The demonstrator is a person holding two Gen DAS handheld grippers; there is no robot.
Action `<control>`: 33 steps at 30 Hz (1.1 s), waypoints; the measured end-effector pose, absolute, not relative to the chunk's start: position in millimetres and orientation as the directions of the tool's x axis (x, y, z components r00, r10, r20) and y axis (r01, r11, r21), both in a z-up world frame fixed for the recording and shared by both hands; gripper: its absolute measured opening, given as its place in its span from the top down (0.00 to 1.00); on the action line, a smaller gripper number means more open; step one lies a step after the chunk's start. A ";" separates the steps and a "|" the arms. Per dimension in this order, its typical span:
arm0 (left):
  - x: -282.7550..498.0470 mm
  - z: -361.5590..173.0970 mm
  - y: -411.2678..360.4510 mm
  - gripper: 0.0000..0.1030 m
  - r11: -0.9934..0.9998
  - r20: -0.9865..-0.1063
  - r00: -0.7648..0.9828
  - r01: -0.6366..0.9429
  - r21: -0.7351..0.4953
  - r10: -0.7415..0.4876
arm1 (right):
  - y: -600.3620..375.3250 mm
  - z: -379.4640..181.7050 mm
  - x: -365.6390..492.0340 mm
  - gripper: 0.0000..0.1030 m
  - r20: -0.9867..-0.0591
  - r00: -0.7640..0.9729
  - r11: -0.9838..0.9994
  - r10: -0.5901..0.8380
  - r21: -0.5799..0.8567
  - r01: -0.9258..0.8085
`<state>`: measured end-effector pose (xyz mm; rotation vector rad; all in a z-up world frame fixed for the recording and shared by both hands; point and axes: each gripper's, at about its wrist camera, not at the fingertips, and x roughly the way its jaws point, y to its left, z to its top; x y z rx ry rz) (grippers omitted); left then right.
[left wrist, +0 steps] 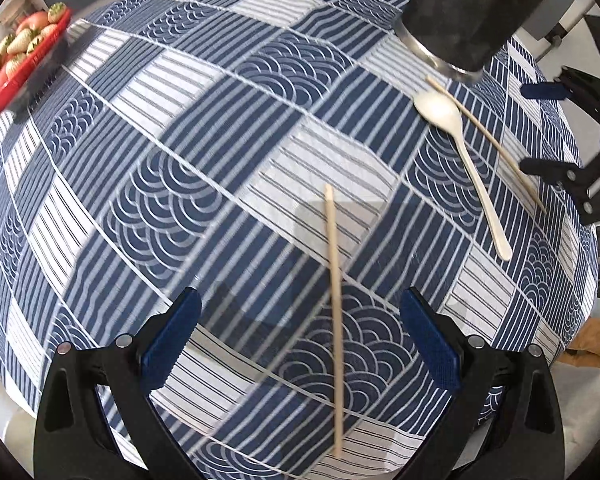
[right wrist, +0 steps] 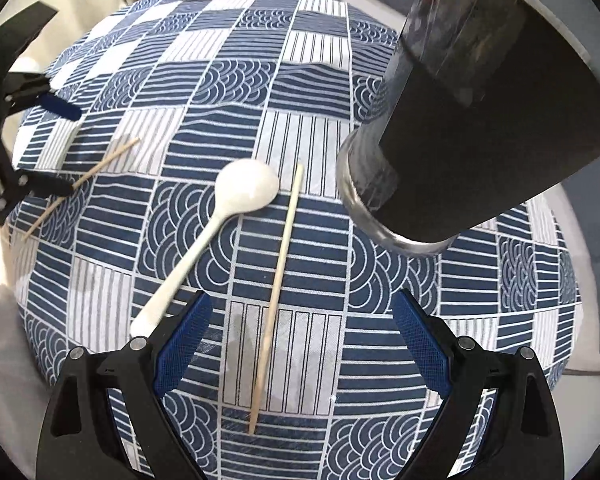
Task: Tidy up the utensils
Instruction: 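Move both tools over the loose wooden chopstick on the cloth, then close the right tool on the chopstick while the left tool grasps it too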
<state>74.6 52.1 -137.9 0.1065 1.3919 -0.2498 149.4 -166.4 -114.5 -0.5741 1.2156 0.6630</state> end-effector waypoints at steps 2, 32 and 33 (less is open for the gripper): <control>70.4 -142.2 49.3 0.06 0.968 -0.982 0.146 0.239 -0.081 -0.118 | -166.4 -120.5 149.8 0.15 -0.968 0.202 0.683 0.152 -0.045 -0.729; 36.6 -165.2 39.6 0.04 0.988 -0.967 0.254 0.157 0.011 -0.030 | -177.9 -148.7 162.8 0.06 -0.977 0.164 0.835 0.139 0.026 -0.549; 35.5 -165.4 40.6 0.05 0.988 -0.967 0.255 0.155 0.009 -0.031 | -178.0 -148.6 162.2 0.07 -0.977 0.163 0.837 0.136 0.025 -0.547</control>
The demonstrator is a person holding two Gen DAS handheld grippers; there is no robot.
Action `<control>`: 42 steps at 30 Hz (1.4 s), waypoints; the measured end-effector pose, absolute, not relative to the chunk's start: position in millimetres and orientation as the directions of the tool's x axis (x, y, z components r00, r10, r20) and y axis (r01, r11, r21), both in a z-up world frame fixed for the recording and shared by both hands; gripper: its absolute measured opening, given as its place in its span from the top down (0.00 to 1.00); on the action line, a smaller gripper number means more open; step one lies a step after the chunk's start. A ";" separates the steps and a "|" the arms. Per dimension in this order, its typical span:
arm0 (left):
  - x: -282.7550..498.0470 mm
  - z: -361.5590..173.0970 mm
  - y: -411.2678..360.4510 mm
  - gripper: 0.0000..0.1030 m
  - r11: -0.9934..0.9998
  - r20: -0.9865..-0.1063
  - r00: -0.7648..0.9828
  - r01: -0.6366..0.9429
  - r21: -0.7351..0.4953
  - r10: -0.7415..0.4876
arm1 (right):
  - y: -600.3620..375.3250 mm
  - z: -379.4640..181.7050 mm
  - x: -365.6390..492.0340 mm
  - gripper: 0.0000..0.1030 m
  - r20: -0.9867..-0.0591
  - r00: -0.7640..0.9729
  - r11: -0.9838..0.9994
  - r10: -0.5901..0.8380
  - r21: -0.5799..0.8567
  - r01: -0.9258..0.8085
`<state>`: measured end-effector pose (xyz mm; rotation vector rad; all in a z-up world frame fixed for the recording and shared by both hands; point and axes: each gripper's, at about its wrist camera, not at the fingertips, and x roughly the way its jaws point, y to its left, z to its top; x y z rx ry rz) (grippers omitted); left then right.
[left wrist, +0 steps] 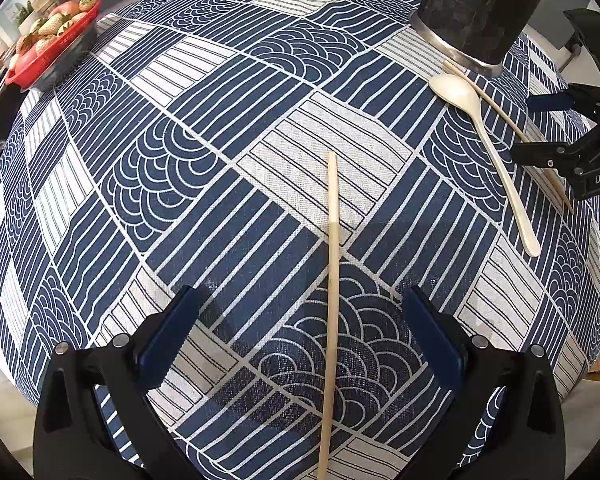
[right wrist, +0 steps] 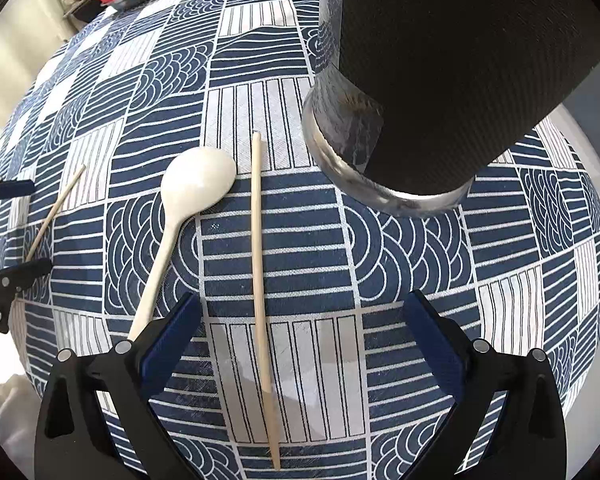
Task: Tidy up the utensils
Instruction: 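Close the right tool on the chopstick while the left tool grasps it too, then lift the chopstick upright with both tools and carry it over the black cup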
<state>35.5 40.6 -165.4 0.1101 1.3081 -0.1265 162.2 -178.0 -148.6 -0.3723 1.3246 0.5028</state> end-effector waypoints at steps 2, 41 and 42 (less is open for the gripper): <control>32.5 -164.2 43.6 0.10 0.988 -0.965 0.258 0.157 0.008 -0.034 | -179.5 -147.9 160.4 0.08 -0.977 0.165 0.836 0.136 0.024 -0.548; 83.4 -49.9 98.8 0.96 0.976 -0.934 0.348 0.220 0.003 -0.076 | -307.1 -53.2 104.3 0.96 -0.921 0.333 0.963 0.202 0.124 -0.239; 86.5 -46.3 95.7 0.96 0.977 -0.929 0.360 0.214 -0.003 -0.082 | -308.9 -48.0 106.5 0.96 -0.914 0.350 0.964 0.206 0.129 -0.232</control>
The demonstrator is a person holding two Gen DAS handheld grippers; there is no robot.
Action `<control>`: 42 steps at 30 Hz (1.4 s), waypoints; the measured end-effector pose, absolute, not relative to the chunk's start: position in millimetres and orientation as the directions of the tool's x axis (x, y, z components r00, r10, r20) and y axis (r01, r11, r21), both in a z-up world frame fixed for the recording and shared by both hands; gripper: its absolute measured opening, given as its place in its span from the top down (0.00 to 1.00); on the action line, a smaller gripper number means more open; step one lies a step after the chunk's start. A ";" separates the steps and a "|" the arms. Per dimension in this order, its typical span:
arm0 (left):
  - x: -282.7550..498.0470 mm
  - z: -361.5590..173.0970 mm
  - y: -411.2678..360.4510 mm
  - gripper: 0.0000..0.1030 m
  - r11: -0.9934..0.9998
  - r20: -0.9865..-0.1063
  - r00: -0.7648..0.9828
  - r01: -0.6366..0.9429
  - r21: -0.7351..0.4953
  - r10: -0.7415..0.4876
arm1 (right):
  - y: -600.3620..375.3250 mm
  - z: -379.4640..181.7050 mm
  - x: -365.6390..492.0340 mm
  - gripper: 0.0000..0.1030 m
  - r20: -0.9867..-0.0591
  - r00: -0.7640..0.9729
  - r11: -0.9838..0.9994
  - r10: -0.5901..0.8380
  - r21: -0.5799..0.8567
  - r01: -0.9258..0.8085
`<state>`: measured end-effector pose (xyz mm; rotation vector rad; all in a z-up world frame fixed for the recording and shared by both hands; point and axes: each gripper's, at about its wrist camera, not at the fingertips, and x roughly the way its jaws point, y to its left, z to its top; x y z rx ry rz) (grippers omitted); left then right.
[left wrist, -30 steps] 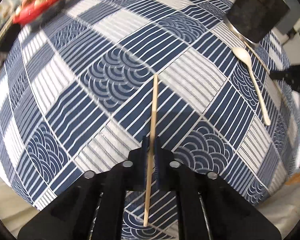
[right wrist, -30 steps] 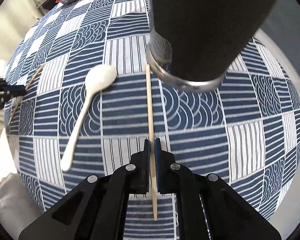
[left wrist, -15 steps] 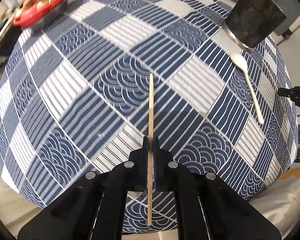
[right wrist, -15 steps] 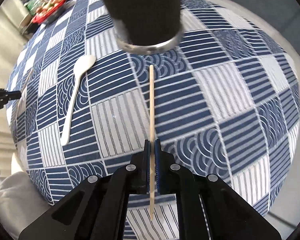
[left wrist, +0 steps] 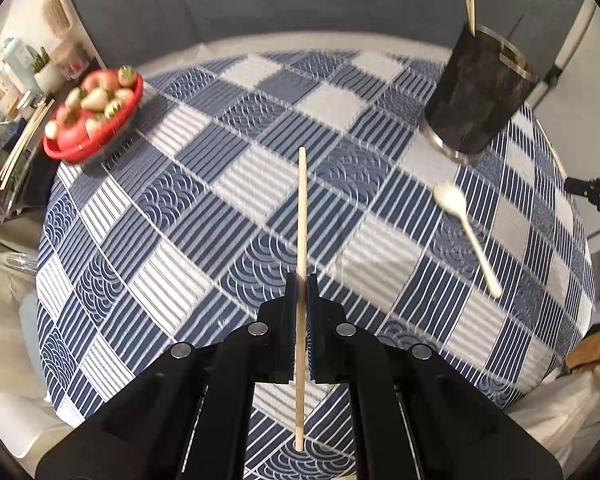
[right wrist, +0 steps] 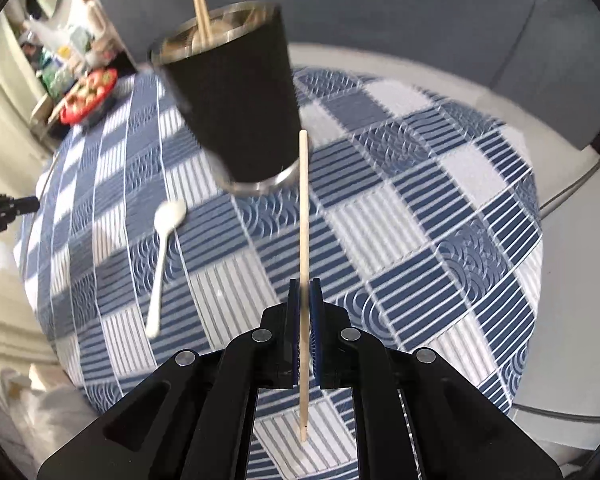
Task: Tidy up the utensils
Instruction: 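Lift the chopstick upright with both tools and carry it over the black cup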
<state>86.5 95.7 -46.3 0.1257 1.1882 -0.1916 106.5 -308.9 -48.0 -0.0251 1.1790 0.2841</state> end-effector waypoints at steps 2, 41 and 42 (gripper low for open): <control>89.8 -39.7 91.2 0.96 0.977 -0.918 0.388 0.212 -0.002 -0.086 | -310.5 -37.5 112.6 0.96 -0.897 0.387 0.966 0.211 0.132 -0.220; 153.4 60.8 -40.4 0.95 0.889 -0.503 0.733 0.383 -0.252 -0.458 | -314.4 52.4 179.7 0.95 -0.412 0.553 0.669 0.724 0.227 -0.708; 156.4 62.2 -40.8 0.95 0.884 -0.492 0.735 0.391 -0.256 -0.467 | -314.4 54.8 181.5 0.95 -0.400 0.556 0.666 0.729 0.226 -0.711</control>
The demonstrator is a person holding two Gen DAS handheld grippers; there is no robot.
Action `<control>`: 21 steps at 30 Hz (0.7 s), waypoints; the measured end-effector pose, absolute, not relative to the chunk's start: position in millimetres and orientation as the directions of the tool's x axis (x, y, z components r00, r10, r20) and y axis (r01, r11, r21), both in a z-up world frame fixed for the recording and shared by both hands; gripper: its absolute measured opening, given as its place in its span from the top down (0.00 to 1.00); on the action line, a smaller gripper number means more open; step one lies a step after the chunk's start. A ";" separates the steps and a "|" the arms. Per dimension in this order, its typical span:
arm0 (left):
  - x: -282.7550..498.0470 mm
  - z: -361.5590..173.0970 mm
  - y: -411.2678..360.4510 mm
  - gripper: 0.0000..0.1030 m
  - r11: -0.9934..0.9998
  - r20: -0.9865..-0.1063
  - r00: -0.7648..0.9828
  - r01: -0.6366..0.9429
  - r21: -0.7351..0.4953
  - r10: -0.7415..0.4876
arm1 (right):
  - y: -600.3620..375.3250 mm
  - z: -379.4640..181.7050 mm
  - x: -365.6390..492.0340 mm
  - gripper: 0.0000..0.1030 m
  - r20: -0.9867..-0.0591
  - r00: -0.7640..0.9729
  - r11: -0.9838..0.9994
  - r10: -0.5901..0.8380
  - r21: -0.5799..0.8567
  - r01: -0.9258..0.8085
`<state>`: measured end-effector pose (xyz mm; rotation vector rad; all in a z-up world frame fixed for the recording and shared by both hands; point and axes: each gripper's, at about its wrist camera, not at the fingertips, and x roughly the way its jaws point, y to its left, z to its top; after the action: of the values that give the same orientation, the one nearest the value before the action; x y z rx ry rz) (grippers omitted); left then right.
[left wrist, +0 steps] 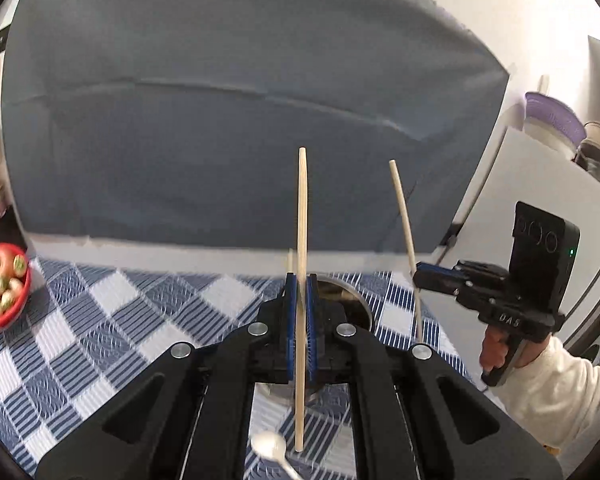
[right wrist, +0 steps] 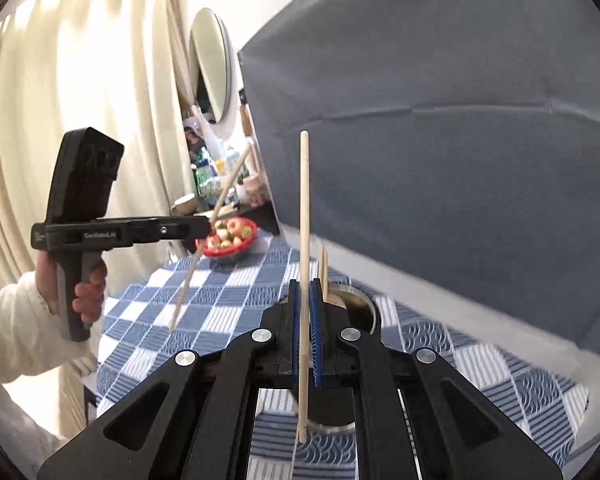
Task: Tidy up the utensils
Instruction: 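Lift the chopstick upright with both tools and carry it over the black cup, then lower the chopstick into the black cup with both tools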
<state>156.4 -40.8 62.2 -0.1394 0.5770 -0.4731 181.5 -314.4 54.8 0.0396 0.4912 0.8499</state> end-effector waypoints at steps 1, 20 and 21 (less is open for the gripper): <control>159.7 63.5 -41.3 0.95 0.874 -0.480 0.731 0.404 -0.269 -0.485 | -313.8 56.9 185.1 0.95 -0.390 0.550 0.658 0.739 0.237 -0.715; 237.6 35.2 -57.1 0.95 0.758 -0.387 0.652 0.544 -0.361 -0.652 | -308.5 38.2 228.7 0.95 -0.318 0.485 0.571 0.815 0.291 -0.768; 239.4 33.3 -57.4 0.95 0.755 -0.384 0.651 0.546 -0.364 -0.655 | -308.2 35.0 231.0 0.95 -0.317 0.483 0.569 0.817 0.300 -0.766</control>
<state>239.4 -57.4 33.3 -0.2242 0.5230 -0.6883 231.0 -308.2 35.0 0.1238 0.4537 0.9669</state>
